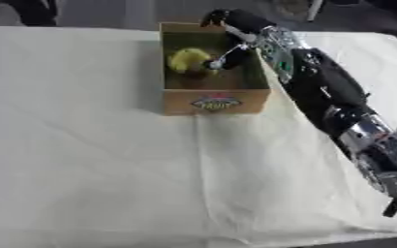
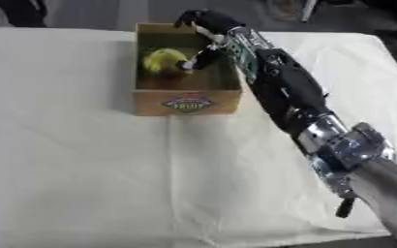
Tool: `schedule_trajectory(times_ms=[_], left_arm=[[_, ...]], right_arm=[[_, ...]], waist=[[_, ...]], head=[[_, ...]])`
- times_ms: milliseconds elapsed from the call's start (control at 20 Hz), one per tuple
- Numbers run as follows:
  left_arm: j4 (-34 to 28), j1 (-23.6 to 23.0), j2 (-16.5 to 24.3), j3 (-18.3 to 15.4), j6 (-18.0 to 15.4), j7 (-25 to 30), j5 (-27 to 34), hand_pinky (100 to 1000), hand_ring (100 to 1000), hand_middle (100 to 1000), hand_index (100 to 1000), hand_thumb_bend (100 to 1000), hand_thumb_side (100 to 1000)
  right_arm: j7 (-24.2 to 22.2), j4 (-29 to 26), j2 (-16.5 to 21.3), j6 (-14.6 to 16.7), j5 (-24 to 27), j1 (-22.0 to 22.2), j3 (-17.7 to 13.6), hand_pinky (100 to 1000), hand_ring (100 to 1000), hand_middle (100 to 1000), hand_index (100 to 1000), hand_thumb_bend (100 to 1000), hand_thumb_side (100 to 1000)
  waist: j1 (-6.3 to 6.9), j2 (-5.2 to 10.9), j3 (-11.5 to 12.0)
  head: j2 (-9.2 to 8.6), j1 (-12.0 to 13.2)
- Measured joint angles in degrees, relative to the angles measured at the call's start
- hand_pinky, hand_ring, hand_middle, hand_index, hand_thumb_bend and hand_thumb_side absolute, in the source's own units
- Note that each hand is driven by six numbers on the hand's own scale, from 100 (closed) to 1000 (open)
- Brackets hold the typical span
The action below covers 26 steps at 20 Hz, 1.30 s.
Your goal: Pick up objects on the table and place them in the box.
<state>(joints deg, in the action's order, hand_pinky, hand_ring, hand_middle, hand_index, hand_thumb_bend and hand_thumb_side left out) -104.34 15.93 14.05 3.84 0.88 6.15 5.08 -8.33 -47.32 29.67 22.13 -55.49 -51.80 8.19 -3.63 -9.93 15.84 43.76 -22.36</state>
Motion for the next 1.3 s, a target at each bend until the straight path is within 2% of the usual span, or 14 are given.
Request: schedule_trajectory(times_ms=[50,150,250,450,700,750,800,1050,1300], left_arm=[[0.0,-0.01,0.0,0.0,0.0,0.0,0.0,611,795,583,720,324,583],[0.0,-0.04,-0.01,0.0,0.0,0.0,0.0,611,795,583,720,324,583],[0.01,-0.27,-0.01,-0.04,0.0,-0.05,-0.02,611,795,582,720,326,584],[0.04,-0.78,-0.01,-0.24,0.01,-0.32,-0.03,611,795,582,719,328,584],[0.07,-1.12,0.0,-0.53,0.02,-0.65,-0.11,611,795,582,719,330,586],[0.09,-1.31,0.02,-0.61,0.03,-0.75,-0.13,611,794,581,718,332,583],[0.12,-1.35,0.02,-0.64,0.02,-0.83,-0.15,611,794,581,718,330,586],[0.41,-1.52,0.07,-0.96,0.01,-1.16,-0.31,611,794,581,718,331,584],[0.43,-1.8,0.11,-1.3,-0.1,-1.48,-0.4,611,795,581,718,328,583]], right_arm=[[-0.27,-0.89,-0.01,0.45,0.24,0.31,0.05,906,914,908,922,452,396],[0.06,-3.23,-0.01,0.95,1.73,1.27,0.31,831,861,850,899,355,323],[1.06,-5.96,0.03,0.8,5.0,2.46,0.43,791,830,823,881,343,299],[3.37,-12.73,1.64,0.01,13.05,4.65,1.37,765,819,813,872,301,276],[6.23,-22.39,6.5,-1.09,20.95,8.77,1.76,767,826,818,871,274,276],[6.73,-24.07,7.71,-1.45,22.16,9.82,1.7,767,828,820,872,232,273],[7.22,-25.65,9.0,-1.9,23.27,10.95,1.46,767,828,820,872,264,276],[9.34,-31.05,13.98,-4.02,27.92,16.61,-0.59,755,821,811,869,236,257],[11.39,-35.0,16.9,-5.79,31.85,22.86,-2.99,738,809,796,862,209,239]], waist=[[0.0,0.0,-0.22],[0.03,0.01,-0.9],[0.05,0.04,-1.69],[0.03,0.29,-3.49],[-0.41,0.47,-5.57],[-0.57,0.56,-6.05],[-0.7,0.72,-6.53],[-1.12,1.11,-8.37],[-1.12,1.48,-9.59]], head=[[0.0,0.06],[0.0,0.28],[0.0,0.63],[0.0,1.4],[0.0,2.18],[0.0,2.35],[0.0,2.51],[0.0,3.23],[0.0,3.94]])
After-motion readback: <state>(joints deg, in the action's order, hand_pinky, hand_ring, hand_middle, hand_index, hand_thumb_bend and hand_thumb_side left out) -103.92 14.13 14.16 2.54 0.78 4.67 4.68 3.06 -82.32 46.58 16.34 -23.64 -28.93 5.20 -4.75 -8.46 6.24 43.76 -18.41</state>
